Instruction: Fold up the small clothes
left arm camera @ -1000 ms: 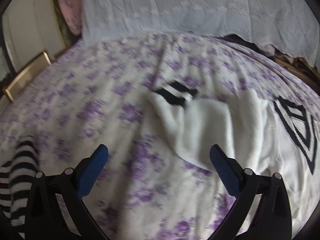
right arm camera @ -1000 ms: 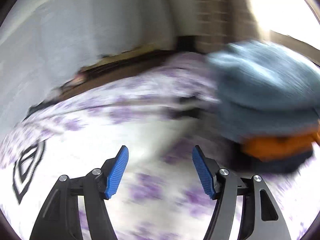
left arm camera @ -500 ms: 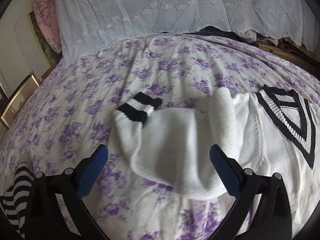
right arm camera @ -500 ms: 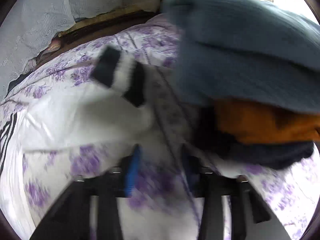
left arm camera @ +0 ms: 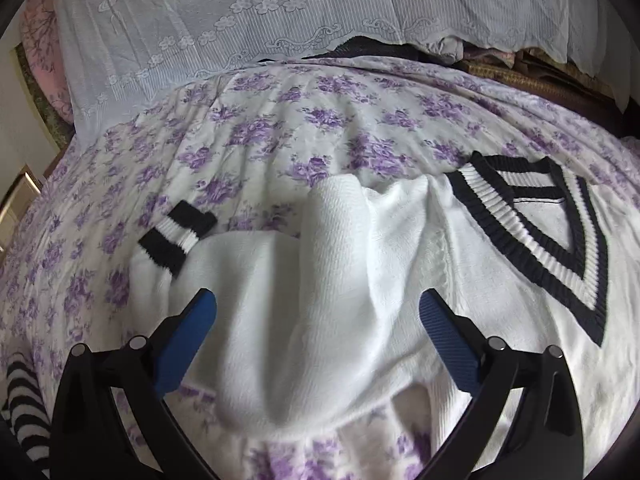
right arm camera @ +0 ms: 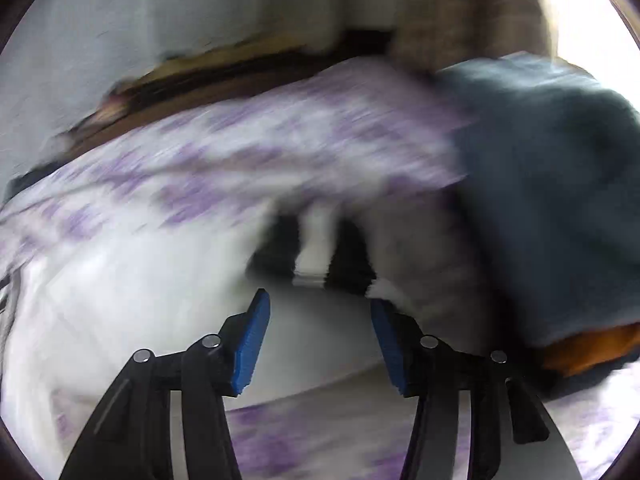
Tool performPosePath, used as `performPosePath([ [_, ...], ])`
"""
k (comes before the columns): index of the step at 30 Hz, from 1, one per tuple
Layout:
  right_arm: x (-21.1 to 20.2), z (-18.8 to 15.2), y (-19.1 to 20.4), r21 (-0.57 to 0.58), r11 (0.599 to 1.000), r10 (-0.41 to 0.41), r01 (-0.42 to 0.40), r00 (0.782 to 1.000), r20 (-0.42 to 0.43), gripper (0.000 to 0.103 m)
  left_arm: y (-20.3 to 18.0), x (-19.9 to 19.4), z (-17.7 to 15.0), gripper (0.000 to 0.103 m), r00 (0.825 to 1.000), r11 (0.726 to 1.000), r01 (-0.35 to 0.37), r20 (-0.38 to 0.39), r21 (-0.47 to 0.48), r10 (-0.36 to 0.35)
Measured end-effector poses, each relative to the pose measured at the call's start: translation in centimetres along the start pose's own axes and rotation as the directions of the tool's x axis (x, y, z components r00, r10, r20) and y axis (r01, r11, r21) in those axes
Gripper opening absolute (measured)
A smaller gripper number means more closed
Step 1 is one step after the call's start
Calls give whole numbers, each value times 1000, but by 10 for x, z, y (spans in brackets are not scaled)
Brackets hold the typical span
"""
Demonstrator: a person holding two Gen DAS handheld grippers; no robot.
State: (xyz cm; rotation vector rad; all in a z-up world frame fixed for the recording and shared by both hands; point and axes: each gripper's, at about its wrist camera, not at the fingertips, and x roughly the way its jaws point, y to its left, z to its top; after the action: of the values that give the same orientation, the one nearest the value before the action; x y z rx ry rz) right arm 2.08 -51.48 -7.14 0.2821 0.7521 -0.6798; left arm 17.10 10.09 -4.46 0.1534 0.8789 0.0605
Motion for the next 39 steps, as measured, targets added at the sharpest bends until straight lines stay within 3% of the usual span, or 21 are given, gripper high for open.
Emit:
performPosePath([
  [3, -15, -5, 6, -64, 998, -17, 22, 997, 75, 60, -1, 25, 6, 99, 996, 997, -76, -43, -1, 75],
  [5, -17, -7, 27, -125, 992, -13, 27, 994, 112, 83, 14, 37, 4, 99, 980, 981, -193, -60, -12, 192],
  [6, -21, -8, 33, -147, 988, -14, 34, 991, 131, 85, 25, 39, 3, 99, 981, 982, -184, -62, -33, 182],
  [8, -33, -10, 31, -149, 988, -4, 27, 989, 151, 86, 62, 34, -2, 99, 997, 988, -31, -72, -148, 20],
  [11, -43, -13, 26, -111, 994, 22, -8, 992, 125, 87, 112, 17, -10, 99, 991, 953, 121, -20, -278, -132],
  [13, -36, -7, 20, -70, 997, 43, -37, 996, 80, 87, 137, 7, -15, 99, 989, 931, 140, 10, -338, -145],
  [15, -28, -5, 14, -26, 998, 58, -56, 997, 50, 87, 160, -1, -18, 99, 977, 898, 214, 68, -383, -204],
  [17, -26, -7, 9, -4, 998, 69, -69, 997, 41, 87, 168, 1, -17, 99, 978, 881, 210, 73, -425, -198],
  [19, -25, -8, 10, -2, 997, 72, -72, 997, 37, 87, 160, 10, -13, 98, 973, 884, 224, 46, -410, -225],
  [21, -25, -8, 11, -6, 998, 69, -69, 997, 35, 87, 148, 13, -11, 98, 971, 901, 229, 26, -369, -236],
  [23, -23, -8, 11, -6, 998, 68, -68, 997, 29, 87, 133, 19, -6, 98, 983, 932, 174, -5, -317, -186],
  [25, -22, -8, 11, -3, 997, 72, -72, 997, 21, 87, 128, 30, -1, 98, 987, 942, 138, -32, -306, -155],
  [26, -21, -8, 11, -2, 997, 74, -74, 997, 19, 87, 129, 34, 0, 94, 990, 944, 116, -45, -309, -137],
  [28, -21, -8, 11, 1, 997, 79, -79, 997, 16, 87, 135, 49, -2, 49, 990, 946, 69, -95, -316, -104],
  [29, -21, -8, 11, 2, 997, 81, -81, 997, 14, 87, 143, 57, -6, 44, 986, 939, 74, -117, -337, -119],
  [32, -20, -8, 9, 8, 996, 91, -91, 996, 9, 87, 166, 49, -15, 23, 981, 906, 131, -78, -401, -176],
  [34, -19, -8, 9, 16, 995, 97, -97, 995, 9, 87, 183, 32, -24, 21, 989, 894, 105, -52, -436, -141],
  [36, -19, -9, 8, 21, 994, 104, -105, 995, 7, 87, 214, 10, -42, 21, 995, 861, 83, -4, -501, -98],
  [37, -19, -9, 8, 22, 994, 106, -106, 994, 7, 87, 228, 5, -50, 24, 994, 839, 93, 9, -536, -105],
  [38, -19, -9, 8, 20, 994, 108, -108, 994, 5, 87, 241, 6, -61, 35, 991, 810, 112, 1, -575, -137],
  [39, -19, -9, 9, 18, 994, 109, -109, 994, 4, 87, 247, 10, -68, 42, 989, 800, 103, -26, -591, -146],
])
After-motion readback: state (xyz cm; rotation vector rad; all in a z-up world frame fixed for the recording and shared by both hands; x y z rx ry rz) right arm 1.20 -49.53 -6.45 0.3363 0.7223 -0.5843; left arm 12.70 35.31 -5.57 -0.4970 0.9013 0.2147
